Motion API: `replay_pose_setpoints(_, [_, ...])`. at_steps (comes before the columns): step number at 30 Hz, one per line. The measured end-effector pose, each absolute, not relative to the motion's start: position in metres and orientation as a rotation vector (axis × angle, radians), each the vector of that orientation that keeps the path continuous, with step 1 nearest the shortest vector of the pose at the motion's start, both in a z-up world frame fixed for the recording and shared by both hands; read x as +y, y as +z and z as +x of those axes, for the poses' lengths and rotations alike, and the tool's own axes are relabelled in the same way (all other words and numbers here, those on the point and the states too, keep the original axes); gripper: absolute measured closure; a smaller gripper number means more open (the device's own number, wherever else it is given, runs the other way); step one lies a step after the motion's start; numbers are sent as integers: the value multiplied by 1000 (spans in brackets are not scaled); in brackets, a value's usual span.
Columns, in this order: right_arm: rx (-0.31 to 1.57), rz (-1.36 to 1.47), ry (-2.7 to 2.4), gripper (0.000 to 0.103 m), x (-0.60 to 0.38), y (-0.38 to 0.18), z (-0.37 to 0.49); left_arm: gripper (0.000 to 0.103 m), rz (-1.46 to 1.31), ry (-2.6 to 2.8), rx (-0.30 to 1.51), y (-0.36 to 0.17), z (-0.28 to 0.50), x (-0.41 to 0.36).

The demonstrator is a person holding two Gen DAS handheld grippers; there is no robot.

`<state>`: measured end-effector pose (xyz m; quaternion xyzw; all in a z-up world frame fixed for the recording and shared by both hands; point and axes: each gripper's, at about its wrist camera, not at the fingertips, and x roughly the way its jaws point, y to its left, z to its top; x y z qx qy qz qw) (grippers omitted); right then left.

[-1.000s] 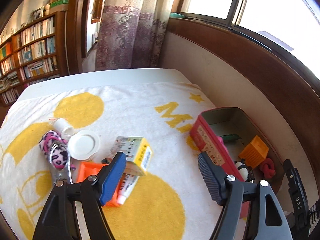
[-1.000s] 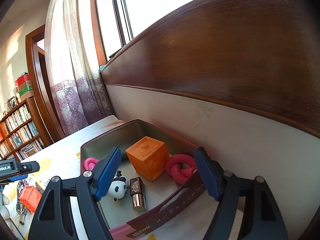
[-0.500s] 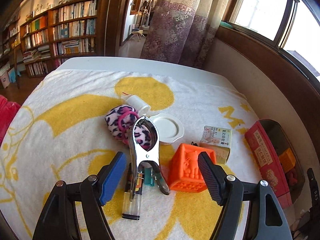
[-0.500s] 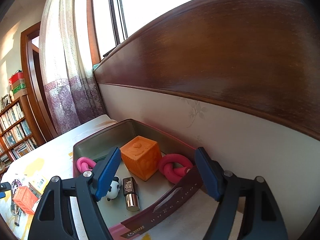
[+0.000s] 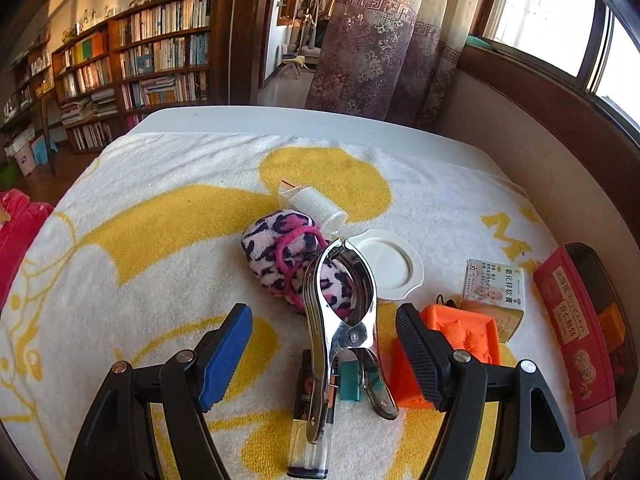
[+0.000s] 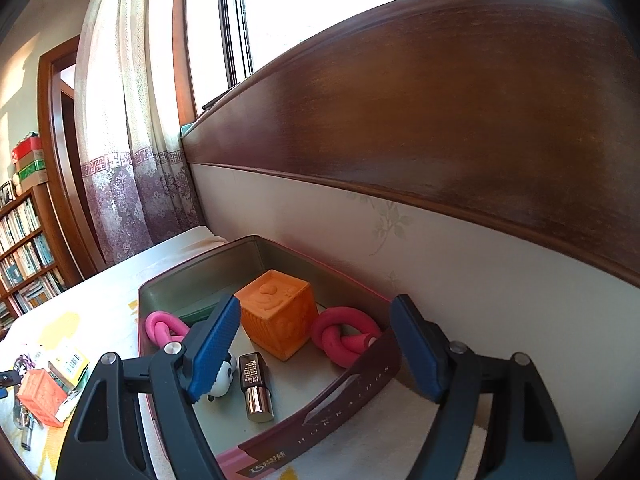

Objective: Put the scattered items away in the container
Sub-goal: 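Move the left gripper to the silver metal clamp and grasp it, then grasp the orange rubber cube with the right gripper while the left holds the clamp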

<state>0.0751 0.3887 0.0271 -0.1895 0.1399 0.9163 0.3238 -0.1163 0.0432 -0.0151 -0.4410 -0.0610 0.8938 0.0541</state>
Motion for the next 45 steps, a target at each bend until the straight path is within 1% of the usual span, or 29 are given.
replay_pose_setpoints(5, [387, -507, 2405, 22, 391, 26, 75, 27, -1411, 2705, -122, -32, -128, 47])
replay_pose_setpoints(9, [401, -514, 2407, 22, 393, 24, 74, 27, -1408, 2711, -114, -36, -127, 42])
replay_pose_setpoints(12, [400, -509, 2410, 22, 393, 24, 74, 27, -1409, 2730, -72, -36, -123, 37])
replay_pose_setpoints(19, [394, -510, 2413, 22, 392, 24, 73, 27, -1418, 2735, -125, -35, -111, 7])
replay_pose_setpoints(24, [386, -513, 2411, 22, 391, 23, 71, 28, -1421, 2700, -134, -38, -112, 6])
replay_pose_setpoints(25, [386, -513, 2410, 22, 392, 23, 71, 30, -1420, 2688, -134, -40, -112, 8])
replay_pose_setpoints(26, [385, -512, 2408, 22, 392, 23, 72, 43, -1415, 2664, -145, -41, -111, 9])
replay_pose_setpoints(27, [384, -511, 2405, 22, 392, 23, 72, 59, -1409, 2622, -177, -42, -111, 10])
replay_pose_setpoints(28, [381, -509, 2402, 22, 391, 23, 72, 64, -1398, 2587, -217, -41, -109, 10])
replay_pose_setpoints(31, [357, -494, 2397, 22, 388, 25, 72, 65, -1359, 2589, -228, -37, -101, 9])
replay_pose_setpoints(34, [310, -455, 2392, 22, 382, 28, 75, 65, -1316, 2584, -301, -31, -93, -3])
replay_pose_setpoints(37, [233, -419, 2387, 22, 371, 31, 75, 65, -1258, 2610, -354, -21, -86, -17])
replay_pose_setpoints(43, [60, -377, 2376, 22, 345, 39, 72, 65, -1233, 2660, -386, -17, -83, -38])
replay_pose_setpoints(45, [43, -375, 2396, 22, 330, 49, 75, 65, -1237, 2677, -387, -18, -82, -43])
